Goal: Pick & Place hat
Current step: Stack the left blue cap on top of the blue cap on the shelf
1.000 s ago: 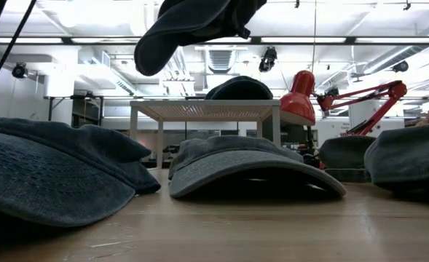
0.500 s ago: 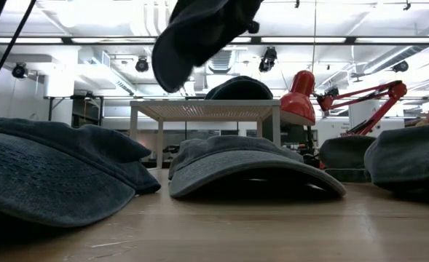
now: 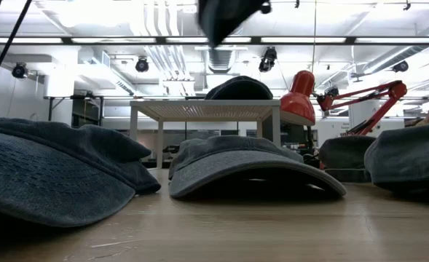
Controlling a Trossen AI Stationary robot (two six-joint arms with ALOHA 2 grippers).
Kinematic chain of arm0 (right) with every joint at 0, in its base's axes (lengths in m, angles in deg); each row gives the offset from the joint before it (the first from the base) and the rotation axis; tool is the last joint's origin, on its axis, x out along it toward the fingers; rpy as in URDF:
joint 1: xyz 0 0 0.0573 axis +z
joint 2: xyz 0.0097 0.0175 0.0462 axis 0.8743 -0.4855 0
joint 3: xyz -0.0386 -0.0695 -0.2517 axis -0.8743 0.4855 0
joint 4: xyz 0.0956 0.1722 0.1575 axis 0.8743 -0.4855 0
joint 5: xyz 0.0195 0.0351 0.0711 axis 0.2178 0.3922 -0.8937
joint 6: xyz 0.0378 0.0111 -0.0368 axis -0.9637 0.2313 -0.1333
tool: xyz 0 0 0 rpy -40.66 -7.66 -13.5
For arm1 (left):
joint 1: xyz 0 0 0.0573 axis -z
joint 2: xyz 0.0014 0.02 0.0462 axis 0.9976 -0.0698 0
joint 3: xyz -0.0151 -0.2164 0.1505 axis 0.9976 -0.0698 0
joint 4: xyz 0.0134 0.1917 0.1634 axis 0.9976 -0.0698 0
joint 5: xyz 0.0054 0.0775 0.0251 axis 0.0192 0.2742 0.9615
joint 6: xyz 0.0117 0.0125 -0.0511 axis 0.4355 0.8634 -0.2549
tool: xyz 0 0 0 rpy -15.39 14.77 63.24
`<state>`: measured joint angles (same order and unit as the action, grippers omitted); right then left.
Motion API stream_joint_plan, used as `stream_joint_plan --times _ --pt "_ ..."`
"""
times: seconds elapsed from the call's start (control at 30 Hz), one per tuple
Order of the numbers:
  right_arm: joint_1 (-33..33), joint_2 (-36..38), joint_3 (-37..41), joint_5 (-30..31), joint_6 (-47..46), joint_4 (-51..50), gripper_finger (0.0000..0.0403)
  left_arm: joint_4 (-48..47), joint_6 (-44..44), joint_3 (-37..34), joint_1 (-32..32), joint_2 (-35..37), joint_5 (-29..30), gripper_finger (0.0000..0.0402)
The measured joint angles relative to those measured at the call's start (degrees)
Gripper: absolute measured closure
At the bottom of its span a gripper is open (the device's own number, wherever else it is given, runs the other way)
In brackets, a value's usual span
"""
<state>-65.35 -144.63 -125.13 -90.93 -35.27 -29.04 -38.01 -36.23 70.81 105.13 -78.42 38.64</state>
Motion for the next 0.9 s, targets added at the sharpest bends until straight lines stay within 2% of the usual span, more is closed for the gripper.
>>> stream_joint_plan --times 0.23,0.53,0.9 --pt "-0.39 3.08 -0.04 0.35 9.54 0.14 0.0394 -2.64 -0.90 -0.22 2.44 0.00 0.58 0.0306" --pt "-2.26 5.47 -0.04 0.39 17.24 5.00 0.0394 -9.28 -8.86 -0.24 3.74 0.00 9.93 0.0305" --pt "-6.25 6.13 -0.07 -0.29 20.33 13.75 0.0394 -9.48 -10.88 -4.63 4.11 0.00 10.96 0.0305"
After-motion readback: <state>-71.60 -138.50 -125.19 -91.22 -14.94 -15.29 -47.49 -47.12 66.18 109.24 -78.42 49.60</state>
